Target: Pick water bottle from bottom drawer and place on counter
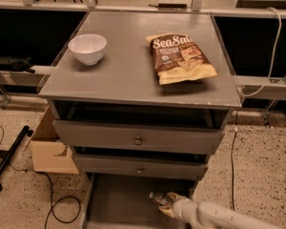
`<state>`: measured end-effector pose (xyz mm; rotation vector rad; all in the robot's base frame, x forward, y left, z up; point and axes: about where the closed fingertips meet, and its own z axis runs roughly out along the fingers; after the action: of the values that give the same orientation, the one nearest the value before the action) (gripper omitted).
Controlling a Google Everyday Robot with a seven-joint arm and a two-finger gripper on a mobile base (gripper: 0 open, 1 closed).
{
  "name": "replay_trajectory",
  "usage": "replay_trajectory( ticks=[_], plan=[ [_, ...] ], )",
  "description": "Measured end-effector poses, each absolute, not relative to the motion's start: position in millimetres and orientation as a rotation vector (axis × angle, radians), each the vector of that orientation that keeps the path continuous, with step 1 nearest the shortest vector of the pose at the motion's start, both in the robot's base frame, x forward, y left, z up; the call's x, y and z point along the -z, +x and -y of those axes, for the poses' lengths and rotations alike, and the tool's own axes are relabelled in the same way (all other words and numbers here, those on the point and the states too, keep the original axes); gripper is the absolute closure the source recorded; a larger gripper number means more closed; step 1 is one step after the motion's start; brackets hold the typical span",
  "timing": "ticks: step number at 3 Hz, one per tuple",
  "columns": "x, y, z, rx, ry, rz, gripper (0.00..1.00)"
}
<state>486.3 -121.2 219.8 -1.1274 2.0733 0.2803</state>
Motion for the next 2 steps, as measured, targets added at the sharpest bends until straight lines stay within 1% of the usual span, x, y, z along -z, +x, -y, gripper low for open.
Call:
replay_trajectory(
  ticks=[1,2],
  plan=[
    [-233.6,485.1,128.0,-0.240,-1.124,-2.057,1.00],
    [-245.7,482.8,147.2,-0.186,-1.105,-2.055,1.00]
  ],
)
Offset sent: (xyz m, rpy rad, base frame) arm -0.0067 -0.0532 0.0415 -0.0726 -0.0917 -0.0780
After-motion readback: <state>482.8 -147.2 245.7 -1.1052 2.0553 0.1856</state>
